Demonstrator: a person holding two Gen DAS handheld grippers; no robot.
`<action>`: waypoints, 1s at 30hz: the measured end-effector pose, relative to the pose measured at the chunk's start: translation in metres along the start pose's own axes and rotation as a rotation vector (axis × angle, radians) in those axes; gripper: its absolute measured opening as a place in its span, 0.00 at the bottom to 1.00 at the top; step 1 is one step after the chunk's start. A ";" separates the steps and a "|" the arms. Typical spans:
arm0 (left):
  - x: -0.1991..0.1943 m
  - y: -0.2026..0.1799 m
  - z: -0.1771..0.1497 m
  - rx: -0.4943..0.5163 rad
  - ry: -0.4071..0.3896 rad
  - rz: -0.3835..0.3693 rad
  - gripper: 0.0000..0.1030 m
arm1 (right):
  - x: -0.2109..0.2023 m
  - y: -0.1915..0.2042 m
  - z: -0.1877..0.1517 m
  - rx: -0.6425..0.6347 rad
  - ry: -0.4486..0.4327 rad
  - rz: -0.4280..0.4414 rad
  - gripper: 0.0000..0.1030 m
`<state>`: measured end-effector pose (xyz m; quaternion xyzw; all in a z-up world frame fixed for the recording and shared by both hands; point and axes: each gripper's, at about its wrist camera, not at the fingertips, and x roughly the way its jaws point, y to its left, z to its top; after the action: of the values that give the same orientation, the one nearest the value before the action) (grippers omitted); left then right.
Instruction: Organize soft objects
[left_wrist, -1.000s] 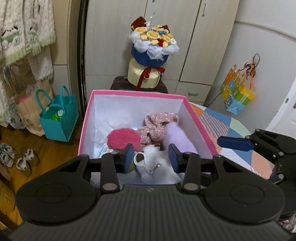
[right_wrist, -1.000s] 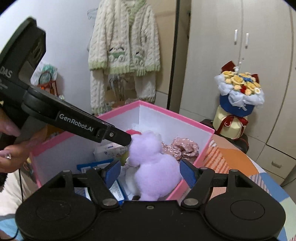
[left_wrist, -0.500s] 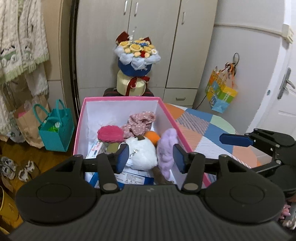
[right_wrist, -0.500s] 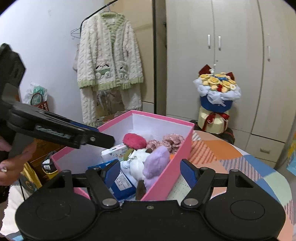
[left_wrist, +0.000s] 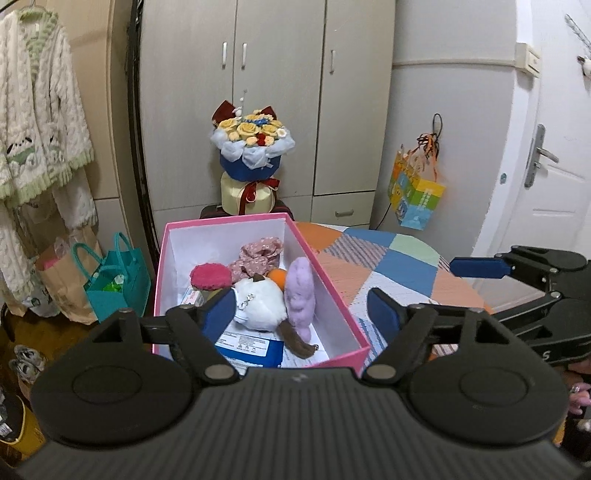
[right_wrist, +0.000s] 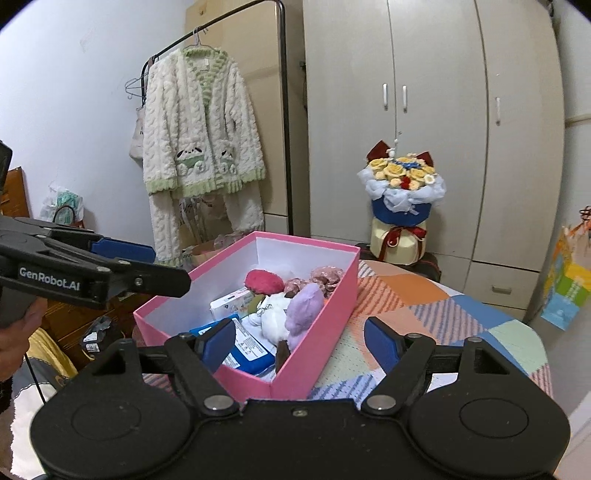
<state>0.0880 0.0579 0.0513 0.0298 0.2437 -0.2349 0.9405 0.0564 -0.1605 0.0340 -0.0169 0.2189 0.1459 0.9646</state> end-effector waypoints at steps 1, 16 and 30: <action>-0.003 -0.002 -0.001 0.006 -0.005 -0.002 0.86 | -0.004 -0.001 0.000 0.004 -0.003 -0.006 0.82; 0.005 -0.026 -0.006 -0.047 0.146 0.094 1.00 | -0.063 -0.021 -0.022 0.165 -0.005 -0.301 1.00; -0.005 -0.052 -0.022 0.000 0.042 0.161 1.00 | -0.103 -0.015 -0.029 0.193 -0.007 -0.385 1.00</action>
<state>0.0512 0.0177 0.0375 0.0544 0.2601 -0.1579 0.9510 -0.0405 -0.2062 0.0511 0.0346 0.2214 -0.0625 0.9726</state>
